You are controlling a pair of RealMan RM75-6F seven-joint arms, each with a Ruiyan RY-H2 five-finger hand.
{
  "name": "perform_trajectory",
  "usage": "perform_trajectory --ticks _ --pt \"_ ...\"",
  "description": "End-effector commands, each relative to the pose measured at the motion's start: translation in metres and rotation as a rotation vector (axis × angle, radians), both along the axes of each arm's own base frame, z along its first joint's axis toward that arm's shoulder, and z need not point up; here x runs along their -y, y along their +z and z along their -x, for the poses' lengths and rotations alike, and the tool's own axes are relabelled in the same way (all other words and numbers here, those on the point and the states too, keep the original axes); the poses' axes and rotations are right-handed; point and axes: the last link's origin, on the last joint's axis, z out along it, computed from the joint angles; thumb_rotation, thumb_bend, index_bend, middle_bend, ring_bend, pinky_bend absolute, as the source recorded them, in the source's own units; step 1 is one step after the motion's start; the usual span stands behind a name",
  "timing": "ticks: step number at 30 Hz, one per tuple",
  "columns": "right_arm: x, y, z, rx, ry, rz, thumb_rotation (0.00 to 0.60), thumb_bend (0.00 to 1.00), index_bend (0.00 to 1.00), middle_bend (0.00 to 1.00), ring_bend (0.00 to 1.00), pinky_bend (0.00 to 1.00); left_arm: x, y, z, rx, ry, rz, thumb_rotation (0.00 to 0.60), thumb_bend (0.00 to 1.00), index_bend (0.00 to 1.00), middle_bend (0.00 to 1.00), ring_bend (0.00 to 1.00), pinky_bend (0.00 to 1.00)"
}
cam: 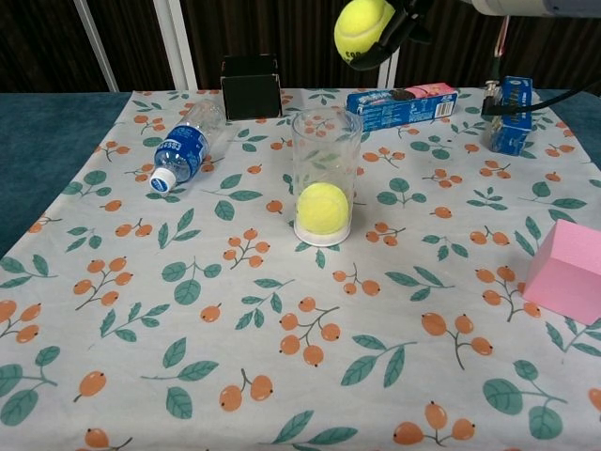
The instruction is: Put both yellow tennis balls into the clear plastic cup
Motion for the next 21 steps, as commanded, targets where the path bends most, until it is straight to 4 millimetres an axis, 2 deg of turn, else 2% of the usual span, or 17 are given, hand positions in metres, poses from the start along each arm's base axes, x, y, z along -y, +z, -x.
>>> perform_trajectory --ticks 1,11,14,21 --pt "-0.003 -0.001 -0.006 0.017 0.011 0.000 0.600 0.64 0.69 0.55 0.68 0.82 0.000 0.001 0.000 0.000 0.001 -0.002 0.600 0.09 0.14 0.00 0.00 0.09" --pt "-0.021 -0.012 -0.012 0.019 0.021 -0.058 0.600 0.64 0.68 0.55 0.65 0.87 0.001 0.001 0.000 0.000 0.001 0.001 0.600 0.09 0.14 0.00 0.00 0.09" --pt "-0.028 -0.018 -0.014 0.023 0.018 -0.095 0.600 0.64 0.62 0.54 0.61 0.88 0.001 0.001 0.000 0.000 -0.001 -0.001 0.600 0.09 0.14 0.00 0.00 0.09" --pt "-0.037 -0.025 -0.013 0.003 0.013 -0.138 0.600 0.62 0.47 0.45 0.49 0.91 0.001 0.002 0.000 0.000 0.000 -0.004 0.600 0.09 0.14 0.00 0.00 0.09"
